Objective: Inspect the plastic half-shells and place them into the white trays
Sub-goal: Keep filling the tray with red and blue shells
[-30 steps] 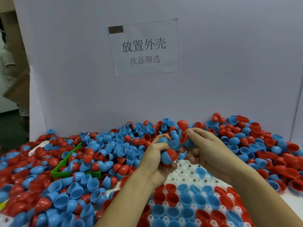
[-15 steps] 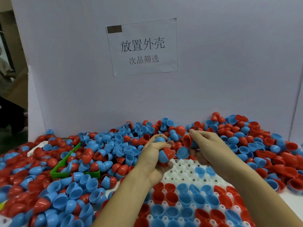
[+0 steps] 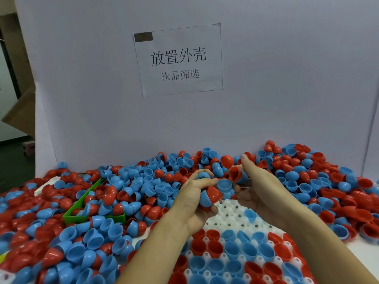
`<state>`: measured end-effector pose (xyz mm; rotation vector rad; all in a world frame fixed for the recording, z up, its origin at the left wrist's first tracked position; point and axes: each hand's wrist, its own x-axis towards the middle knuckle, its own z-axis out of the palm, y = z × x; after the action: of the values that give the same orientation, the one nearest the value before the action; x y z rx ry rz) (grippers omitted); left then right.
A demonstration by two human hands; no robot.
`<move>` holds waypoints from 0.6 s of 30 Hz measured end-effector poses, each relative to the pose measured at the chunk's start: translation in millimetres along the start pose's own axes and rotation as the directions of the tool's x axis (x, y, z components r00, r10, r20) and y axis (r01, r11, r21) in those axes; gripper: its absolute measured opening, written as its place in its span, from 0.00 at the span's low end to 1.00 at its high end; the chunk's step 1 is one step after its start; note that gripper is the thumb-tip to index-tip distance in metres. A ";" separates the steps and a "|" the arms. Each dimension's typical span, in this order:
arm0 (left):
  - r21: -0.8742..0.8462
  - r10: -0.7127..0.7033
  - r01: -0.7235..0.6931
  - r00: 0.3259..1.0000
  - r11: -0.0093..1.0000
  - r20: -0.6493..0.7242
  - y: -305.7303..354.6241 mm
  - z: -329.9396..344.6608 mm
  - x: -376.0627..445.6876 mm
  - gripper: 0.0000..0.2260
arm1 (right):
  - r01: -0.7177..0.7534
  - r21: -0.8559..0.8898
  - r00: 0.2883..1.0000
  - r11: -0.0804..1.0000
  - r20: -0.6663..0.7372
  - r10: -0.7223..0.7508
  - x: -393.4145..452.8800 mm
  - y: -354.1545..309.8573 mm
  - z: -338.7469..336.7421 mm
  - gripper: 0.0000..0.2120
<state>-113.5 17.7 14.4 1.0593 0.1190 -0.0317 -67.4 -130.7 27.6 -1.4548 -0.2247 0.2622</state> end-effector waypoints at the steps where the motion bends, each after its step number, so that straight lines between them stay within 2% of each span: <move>1: 0.001 -0.001 0.001 1.000 1.000 -0.003 0.3 -0.1 0.2 0.13 | 0.003 -0.001 1.000 1.000 0.023 -0.003 -0.7 -0.7 -0.4 0.22; 3: 0.016 -0.002 0.002 1.000 1.000 -0.004 -0.1 -0.1 0.5 0.13 | 0.039 -0.039 0.996 0.998 0.079 -0.036 -2.9 -1.9 -0.8 0.17; 5: 0.043 -0.004 0.004 1.000 0.999 -0.004 -1.1 0.7 1.2 0.13 | 0.072 -0.103 0.995 0.992 0.075 -0.064 -4.1 -1.2 -1.4 0.10; 12: 0.129 0.006 -0.008 1.000 0.992 0.014 -5.2 2.4 2.7 0.12 | 0.048 -0.329 0.999 0.943 0.013 -0.047 -0.6 5.8 7.9 0.13; 15: 0.141 0.033 -0.032 0.999 0.990 -0.008 -5.6 0.3 5.0 0.17 | 0.112 -0.588 0.986 0.801 -0.032 -0.161 0.8 8.8 5.5 0.11; 17: 0.160 0.056 -0.053 0.998 0.986 -0.017 -4.0 -1.0 5.5 0.19 | 0.168 -0.680 0.955 0.714 -0.066 -0.288 0.2 10.2 1.3 0.03; 18: 0.172 0.064 -0.060 0.998 0.983 -0.018 -3.0 -1.6 5.5 0.20 | 0.177 -0.692 0.940 0.700 -0.093 -0.329 -1.0 10.9 -0.2 0.07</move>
<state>-108.5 17.8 10.5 1.2350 0.1057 0.0278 -68.7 -130.2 16.8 -2.1411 -0.3712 -0.2426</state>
